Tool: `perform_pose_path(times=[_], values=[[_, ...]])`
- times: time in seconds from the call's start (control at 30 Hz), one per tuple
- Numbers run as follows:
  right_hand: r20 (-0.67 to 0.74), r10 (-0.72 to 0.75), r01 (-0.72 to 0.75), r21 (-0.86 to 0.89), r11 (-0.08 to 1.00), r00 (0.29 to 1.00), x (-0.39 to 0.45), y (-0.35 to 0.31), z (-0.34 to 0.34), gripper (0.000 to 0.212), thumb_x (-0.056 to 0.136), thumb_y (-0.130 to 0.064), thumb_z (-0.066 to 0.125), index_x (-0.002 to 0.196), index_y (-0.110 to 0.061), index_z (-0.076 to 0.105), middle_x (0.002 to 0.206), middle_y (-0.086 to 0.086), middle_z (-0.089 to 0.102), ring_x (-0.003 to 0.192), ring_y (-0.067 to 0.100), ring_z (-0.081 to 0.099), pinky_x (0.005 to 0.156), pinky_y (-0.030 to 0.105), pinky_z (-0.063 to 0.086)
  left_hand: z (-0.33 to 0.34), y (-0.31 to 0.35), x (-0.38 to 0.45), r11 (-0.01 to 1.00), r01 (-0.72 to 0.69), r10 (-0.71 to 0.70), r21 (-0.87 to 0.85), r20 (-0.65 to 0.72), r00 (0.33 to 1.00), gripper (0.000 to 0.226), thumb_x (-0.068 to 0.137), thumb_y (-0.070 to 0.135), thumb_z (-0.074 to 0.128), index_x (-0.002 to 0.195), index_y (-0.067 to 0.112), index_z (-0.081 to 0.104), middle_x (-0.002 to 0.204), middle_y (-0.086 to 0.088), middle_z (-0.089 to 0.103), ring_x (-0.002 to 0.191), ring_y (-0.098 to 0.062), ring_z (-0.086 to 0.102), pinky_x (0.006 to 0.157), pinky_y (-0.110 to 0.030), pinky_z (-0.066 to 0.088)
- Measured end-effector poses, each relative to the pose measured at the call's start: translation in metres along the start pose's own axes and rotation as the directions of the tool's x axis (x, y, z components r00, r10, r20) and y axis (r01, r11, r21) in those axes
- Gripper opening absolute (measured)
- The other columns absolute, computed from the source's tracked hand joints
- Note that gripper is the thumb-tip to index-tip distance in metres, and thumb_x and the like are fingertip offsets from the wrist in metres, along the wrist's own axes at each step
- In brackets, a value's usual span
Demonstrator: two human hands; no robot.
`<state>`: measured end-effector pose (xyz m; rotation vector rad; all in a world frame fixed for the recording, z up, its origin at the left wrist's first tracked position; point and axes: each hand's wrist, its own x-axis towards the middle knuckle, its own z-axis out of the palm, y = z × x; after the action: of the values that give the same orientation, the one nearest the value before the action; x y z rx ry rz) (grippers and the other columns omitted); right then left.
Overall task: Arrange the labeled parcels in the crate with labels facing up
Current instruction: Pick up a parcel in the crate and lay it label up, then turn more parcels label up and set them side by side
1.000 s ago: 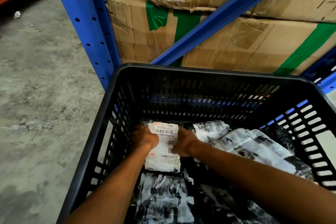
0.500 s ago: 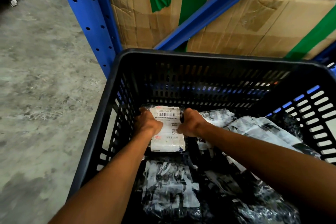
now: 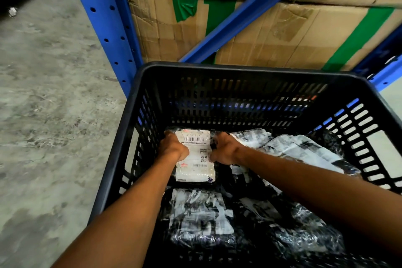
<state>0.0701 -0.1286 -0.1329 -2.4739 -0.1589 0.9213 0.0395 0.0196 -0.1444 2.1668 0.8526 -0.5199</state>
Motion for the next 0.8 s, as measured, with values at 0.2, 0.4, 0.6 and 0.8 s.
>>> perform_pose_path(times=[0.2, 0.4, 0.6, 0.8], values=[[0.101, -0.125, 0.15, -0.296, 0.943, 0.987, -0.01, -0.008, -0.016, 0.06, 0.081, -0.019, 0.07, 0.137, -0.013, 0.046, 0.13, 0.008, 0.055, 0.114, 0.024, 0.055, 0.082, 0.025, 0.044, -0.005, 0.018, -0.017, 0.943, -0.151, 0.15, 0.296, 0.025, 0.988, 0.054, 0.084, 0.004, 0.061, 0.136, 0.007, 0.049, 0.14, -0.014, 0.052, 0.126, -0.03, 0.053, 0.103, -0.039, 0.048], [0.326, -0.219, 0.363, -0.489, 0.793, 0.92, -0.064, -0.032, -0.041, 0.052, 0.085, -0.042, 0.063, 0.132, -0.021, 0.052, 0.128, 0.002, 0.059, 0.112, 0.02, 0.056, 0.091, 0.029, 0.044, -0.056, 0.08, -0.059, 0.54, -0.547, 0.341, 0.64, 0.427, 0.837, 0.039, 0.085, 0.014, 0.065, 0.123, 0.007, 0.063, 0.126, -0.009, 0.063, 0.112, -0.027, 0.061, 0.094, -0.035, 0.052], [0.604, -0.196, 0.496, -0.38, 0.781, 0.772, -0.13, -0.005, 0.001, 0.093, 0.071, -0.07, 0.06, 0.147, -0.033, 0.02, 0.152, 0.0, 0.036, 0.135, 0.023, 0.04, 0.108, 0.042, 0.036, -0.064, 0.048, -0.098, 0.171, -0.683, 0.053, 0.71, 0.686, 0.726, 0.033, 0.085, 0.006, 0.056, 0.117, 0.007, 0.064, 0.102, -0.004, 0.061, 0.087, -0.019, 0.053, 0.07, -0.03, 0.047], [0.462, -0.448, 0.584, -0.207, 0.785, 0.765, -0.113, 0.002, -0.02, 0.039, 0.093, -0.037, 0.055, 0.123, -0.013, 0.057, 0.107, 0.009, 0.069, 0.088, 0.012, 0.067, 0.077, 0.035, 0.059, -0.058, 0.02, -0.11, 0.352, -0.686, -0.088, 0.637, 0.752, 0.653, 0.053, 0.077, 0.026, 0.073, 0.126, 0.014, 0.056, 0.1, 0.004, 0.062, 0.089, -0.014, 0.057, 0.062, -0.021, 0.041]])
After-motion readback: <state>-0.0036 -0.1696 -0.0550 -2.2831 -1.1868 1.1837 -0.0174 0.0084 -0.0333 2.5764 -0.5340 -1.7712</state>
